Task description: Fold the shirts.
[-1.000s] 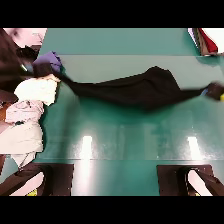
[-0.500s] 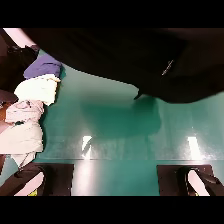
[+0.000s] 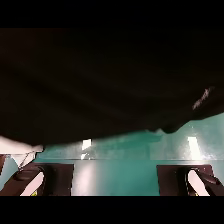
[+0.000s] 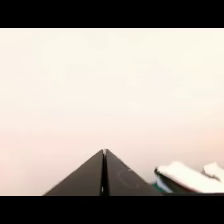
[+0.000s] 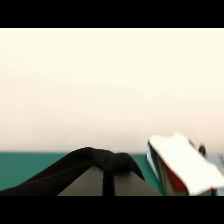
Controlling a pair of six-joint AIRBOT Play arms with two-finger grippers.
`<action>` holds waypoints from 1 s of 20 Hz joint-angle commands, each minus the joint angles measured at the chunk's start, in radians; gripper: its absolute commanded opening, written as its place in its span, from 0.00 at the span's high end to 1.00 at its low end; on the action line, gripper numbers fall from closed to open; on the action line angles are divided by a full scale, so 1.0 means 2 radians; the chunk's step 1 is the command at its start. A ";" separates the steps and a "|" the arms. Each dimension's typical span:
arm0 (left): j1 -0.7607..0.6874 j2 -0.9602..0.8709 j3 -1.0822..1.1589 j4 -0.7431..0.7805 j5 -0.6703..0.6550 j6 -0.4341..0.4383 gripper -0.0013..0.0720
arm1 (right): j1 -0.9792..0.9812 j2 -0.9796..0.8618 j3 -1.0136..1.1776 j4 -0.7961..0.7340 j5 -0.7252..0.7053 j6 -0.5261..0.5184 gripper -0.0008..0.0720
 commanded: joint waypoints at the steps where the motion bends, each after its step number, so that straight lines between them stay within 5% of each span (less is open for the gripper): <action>1: 0.001 -0.003 -0.101 0.063 -0.056 -0.052 0.95 | 0.000 -0.038 -0.030 -0.023 0.096 0.048 0.97; 5: 0.001 -0.060 -0.284 0.075 -0.108 -0.063 0.95 | 0.000 -0.143 -0.105 -0.023 0.216 0.065 0.97; 9: 0.001 -0.164 -0.402 0.060 -0.055 -0.061 0.95 | 0.003 -0.253 -0.179 -0.024 0.215 0.064 0.97; 15: 0.001 -0.303 -0.403 0.012 0.218 -0.059 0.95 | 0.033 -0.382 -0.196 -0.024 0.039 0.043 0.97; 20: 0.001 -0.337 -0.402 -0.012 0.281 0.012 0.95 | 0.059 -0.415 -0.196 -0.026 -0.125 0.044 0.97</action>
